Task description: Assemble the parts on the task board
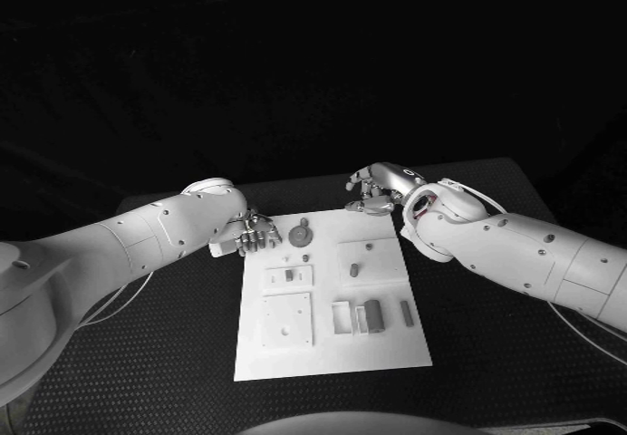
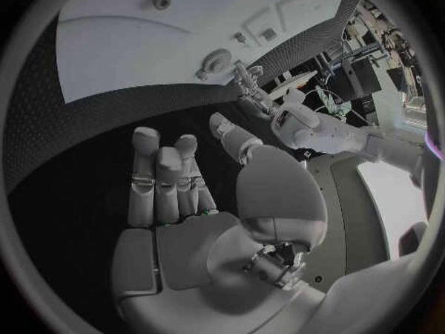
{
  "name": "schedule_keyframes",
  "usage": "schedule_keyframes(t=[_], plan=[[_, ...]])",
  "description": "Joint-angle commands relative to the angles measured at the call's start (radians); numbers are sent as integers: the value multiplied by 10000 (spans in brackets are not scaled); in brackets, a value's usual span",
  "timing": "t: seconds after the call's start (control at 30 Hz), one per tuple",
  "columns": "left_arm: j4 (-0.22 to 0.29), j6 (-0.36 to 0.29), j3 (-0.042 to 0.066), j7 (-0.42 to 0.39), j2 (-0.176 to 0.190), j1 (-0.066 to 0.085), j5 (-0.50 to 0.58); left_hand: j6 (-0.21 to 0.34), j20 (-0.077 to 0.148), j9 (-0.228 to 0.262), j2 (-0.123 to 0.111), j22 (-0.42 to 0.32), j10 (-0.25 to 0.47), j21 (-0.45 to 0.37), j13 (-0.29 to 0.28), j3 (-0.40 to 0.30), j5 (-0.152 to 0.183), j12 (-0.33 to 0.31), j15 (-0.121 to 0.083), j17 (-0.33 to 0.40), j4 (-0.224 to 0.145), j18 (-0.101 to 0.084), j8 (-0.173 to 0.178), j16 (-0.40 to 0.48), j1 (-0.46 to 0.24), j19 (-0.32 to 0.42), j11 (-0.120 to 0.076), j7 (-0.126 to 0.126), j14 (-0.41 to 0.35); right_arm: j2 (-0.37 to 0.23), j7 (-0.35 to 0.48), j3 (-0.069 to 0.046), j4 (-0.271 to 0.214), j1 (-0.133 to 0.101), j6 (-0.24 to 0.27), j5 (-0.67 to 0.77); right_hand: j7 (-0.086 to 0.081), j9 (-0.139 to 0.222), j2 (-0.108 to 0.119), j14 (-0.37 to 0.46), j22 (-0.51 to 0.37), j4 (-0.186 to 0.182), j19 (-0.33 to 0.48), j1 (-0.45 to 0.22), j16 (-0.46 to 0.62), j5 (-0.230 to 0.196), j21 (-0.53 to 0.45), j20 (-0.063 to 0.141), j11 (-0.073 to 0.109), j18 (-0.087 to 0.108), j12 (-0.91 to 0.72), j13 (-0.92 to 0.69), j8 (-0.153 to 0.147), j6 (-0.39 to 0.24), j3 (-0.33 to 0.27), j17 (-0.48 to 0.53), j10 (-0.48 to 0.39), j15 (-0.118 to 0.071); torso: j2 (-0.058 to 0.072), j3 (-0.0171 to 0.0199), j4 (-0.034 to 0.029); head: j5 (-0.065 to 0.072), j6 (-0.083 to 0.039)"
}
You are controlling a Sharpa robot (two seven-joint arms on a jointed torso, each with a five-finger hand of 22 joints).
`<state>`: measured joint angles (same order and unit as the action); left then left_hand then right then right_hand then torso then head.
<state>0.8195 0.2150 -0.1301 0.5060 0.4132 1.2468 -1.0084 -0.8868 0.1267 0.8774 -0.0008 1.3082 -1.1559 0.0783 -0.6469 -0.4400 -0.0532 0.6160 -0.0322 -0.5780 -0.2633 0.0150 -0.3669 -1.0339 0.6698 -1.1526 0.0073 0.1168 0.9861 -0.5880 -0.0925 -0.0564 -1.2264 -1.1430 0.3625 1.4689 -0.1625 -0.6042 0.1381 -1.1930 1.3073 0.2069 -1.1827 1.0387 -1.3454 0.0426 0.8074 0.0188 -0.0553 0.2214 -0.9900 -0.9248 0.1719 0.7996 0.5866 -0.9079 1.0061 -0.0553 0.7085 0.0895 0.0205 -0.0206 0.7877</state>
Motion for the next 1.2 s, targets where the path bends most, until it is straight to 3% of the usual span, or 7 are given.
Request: schedule_keyframes(t=[0.03, 0.37, 0.77, 1.2], plan=[[-7, 111, 1, -194, -42, -26, 16, 5, 34, 12, 109, 67, 55, -13, 9, -36, 43, 58, -7, 21, -72, 109, 39, -57, 61, -34, 3, -22, -70, 5, 43, -4, -3, 3, -82, 4, -67, 15, -79, -63, 175, -6, -9, -42, 30, 59, -63, 52, 7, 404, -50, 17, -37, 18, -57, -10, -45, -5, 4, -2, 7, 5, 10], [-1, 29, 1, -251, -60, -37, 65, -68, 32, 30, 285, 118, 29, -14, 36, -376, 46, 100, -6, 92, 4, 97, 85, -114, 312, -66, -4, -29, -54, 8, 39, -4, -11, 2, -83, 4, -68, 16, -80, -64, 175, -5, -10, -40, 30, 59, -63, 53, 7, 404, -53, 20, -37, 18, -55, -10, -45, -5, -2, 0, -3, 12, 19], [3, -80, 1, -276, -67, -38, 125, -225, 45, 63, 823, 176, -43, 3, 79, -570, 43, 151, -21, 181, -174, 87, 111, -193, 624, -122, -40, -68, 3, 18, 37, -4, -3, 2, -109, 4, -68, 18, -81, -65, 175, -6, -11, -41, 30, 59, -64, 53, 6, 404, -56, 23, -38, 17, -55, -10, -45, -5, 3, -4, -2, 3, 32], [19, -321, 4, -376, -38, -38, 230, -421, 69, 115, 999, 184, -140, 22, 157, -970, 47, 173, -50, 295, -148, 74, 124, -265, 1304, -210, -87, -121, 90, 12, 33, -4, 11, 2, -145, 0, -68, 18, -85, -66, 176, -8, -13, -43, 31, 59, -64, 54, 7, 404, -60, 26, -38, 18, -54, -10, -44, -5, 2, -7, -3, 0, 42]])
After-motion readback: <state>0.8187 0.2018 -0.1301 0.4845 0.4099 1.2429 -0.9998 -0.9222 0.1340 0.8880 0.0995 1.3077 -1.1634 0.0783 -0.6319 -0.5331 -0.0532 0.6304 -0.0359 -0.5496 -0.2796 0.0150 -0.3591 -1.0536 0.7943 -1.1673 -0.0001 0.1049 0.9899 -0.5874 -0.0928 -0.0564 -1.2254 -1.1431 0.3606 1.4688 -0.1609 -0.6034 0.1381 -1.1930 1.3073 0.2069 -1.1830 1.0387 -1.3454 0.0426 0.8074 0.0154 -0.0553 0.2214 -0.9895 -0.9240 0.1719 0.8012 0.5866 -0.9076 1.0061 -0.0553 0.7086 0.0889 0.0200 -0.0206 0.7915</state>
